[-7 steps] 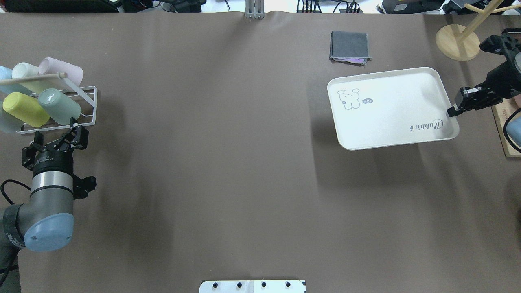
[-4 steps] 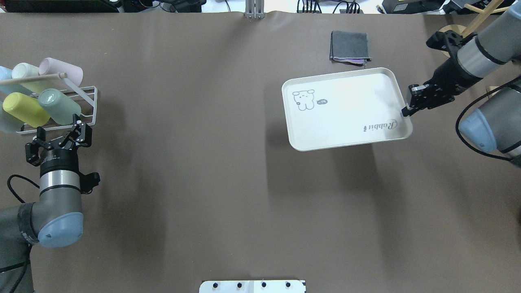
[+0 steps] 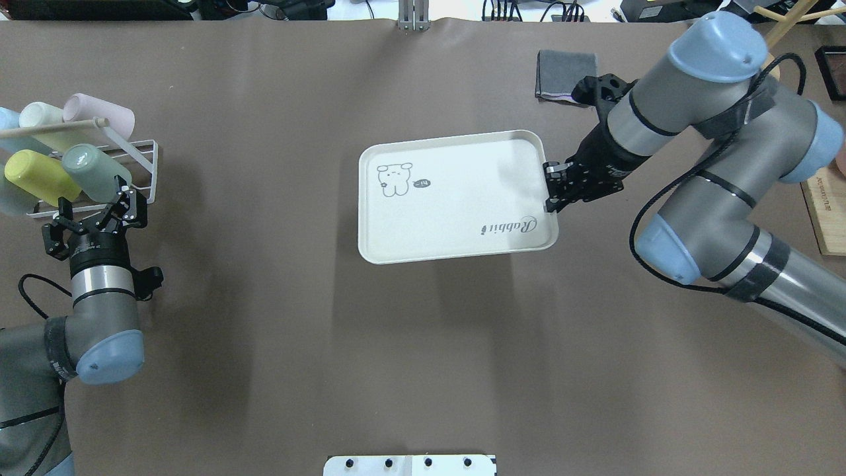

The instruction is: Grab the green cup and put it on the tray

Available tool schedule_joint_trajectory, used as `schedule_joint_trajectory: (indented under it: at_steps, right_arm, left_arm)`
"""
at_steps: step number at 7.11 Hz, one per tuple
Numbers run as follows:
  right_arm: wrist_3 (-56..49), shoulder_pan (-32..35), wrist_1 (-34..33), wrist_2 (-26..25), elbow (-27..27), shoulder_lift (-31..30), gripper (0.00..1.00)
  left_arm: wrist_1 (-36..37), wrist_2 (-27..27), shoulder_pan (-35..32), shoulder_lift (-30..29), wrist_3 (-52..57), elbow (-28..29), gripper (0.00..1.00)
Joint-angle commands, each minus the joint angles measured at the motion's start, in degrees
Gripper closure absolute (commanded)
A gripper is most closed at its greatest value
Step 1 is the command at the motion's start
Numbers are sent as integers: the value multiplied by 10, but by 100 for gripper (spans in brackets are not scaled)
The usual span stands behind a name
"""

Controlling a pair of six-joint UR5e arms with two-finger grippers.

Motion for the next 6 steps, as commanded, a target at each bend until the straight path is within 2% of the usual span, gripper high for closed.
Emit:
schedule_joint_trajectory:
  at_steps: [1,2,4,6]
  right_arm:
    - [80,-77,25,-74,-4,36,100]
    - [147,-113,58,-115,-6,41,100]
    - [195,-158,80,-169,-27,61,100]
    - [209,-173,90,-182,-37,62,100]
  left_arm:
    - [2,1,-2,-15,-10,26,1]
    - [2,1,-2,-17,-10,30,1]
    - [2,2,-13,-17,-4,41,2]
    - [3,6,-22,-20,-2,45,1]
